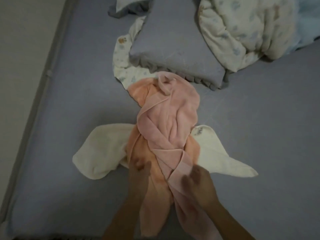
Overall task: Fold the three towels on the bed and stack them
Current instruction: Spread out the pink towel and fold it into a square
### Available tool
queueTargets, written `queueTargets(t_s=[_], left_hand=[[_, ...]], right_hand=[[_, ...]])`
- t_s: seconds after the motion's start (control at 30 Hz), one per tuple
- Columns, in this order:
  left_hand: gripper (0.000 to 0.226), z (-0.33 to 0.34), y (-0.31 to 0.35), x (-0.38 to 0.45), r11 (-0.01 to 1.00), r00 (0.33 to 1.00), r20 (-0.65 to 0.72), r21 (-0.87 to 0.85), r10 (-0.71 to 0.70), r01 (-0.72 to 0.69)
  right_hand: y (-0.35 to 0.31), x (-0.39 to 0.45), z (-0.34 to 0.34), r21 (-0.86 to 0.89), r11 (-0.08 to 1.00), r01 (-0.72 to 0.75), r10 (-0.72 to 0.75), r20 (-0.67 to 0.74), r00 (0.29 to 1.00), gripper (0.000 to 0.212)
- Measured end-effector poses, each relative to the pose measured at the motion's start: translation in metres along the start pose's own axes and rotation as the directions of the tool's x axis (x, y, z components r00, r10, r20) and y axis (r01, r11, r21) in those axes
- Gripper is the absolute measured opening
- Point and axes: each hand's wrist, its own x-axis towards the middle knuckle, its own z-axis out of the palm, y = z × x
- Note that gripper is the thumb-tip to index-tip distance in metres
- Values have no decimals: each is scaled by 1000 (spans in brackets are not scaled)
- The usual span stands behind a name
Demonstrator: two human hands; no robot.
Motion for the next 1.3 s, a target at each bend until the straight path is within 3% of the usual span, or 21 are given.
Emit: queueTargets(t_s=[0.1,0.23,0.3,0.4,0.5,0.6,0.7,0.8,0.93,1.0,1.07,1.13,1.23,1.3], left_hand=[[51,15,44,56,960,961,-39,81,273,-269],[67,28,59,69,927,963,-16,277,269,-254],[64,24,55,58,911,943,29,251,331,-328],[45,5,34,42,947,958,-23,156,287,-280],[17,-38,-5,41,977,973,-123,104,196,-184],[14,-83,-32,49,986,981,-185,166,62,-30],[15,-103,-37,59,965,994,-105,263,13,15],[14,-104,-30,70,925,1000,-14,379,20,-13],[35,-82,-8,78,930,992,-1,350,123,-115],[35,-70,4,79,902,978,53,380,200,-205],[17,-63,12,79,870,956,97,397,276,-291],[6,-65,17,79,848,938,50,412,343,-333],[7,-87,15,85,879,927,-146,395,346,-266],[7,-100,7,86,897,940,-169,387,297,-214]], right_hand=[[-9,30,11,-126,992,-28,13,-116,993,49],[-15,27,14,-184,980,-69,69,-7,998,19],[-17,11,9,-194,979,-57,72,74,995,24],[-20,-18,2,-206,978,-24,81,274,958,38],[-22,-34,4,-118,993,-10,53,363,930,19],[-34,-24,12,22,990,-140,134,183,974,11],[-54,5,22,32,984,-173,173,18,985,32],[-74,31,36,48,982,-180,182,-29,983,38],[-86,44,58,-37,964,-263,260,-73,963,61],[-84,43,64,-115,950,-292,282,-93,955,68],[-82,39,64,-125,945,-302,289,-111,951,63],[-78,31,55,-47,957,-287,274,-176,945,45],[-62,19,24,110,962,-251,274,-341,899,16],[-42,10,1,141,961,-239,277,-422,863,13]])
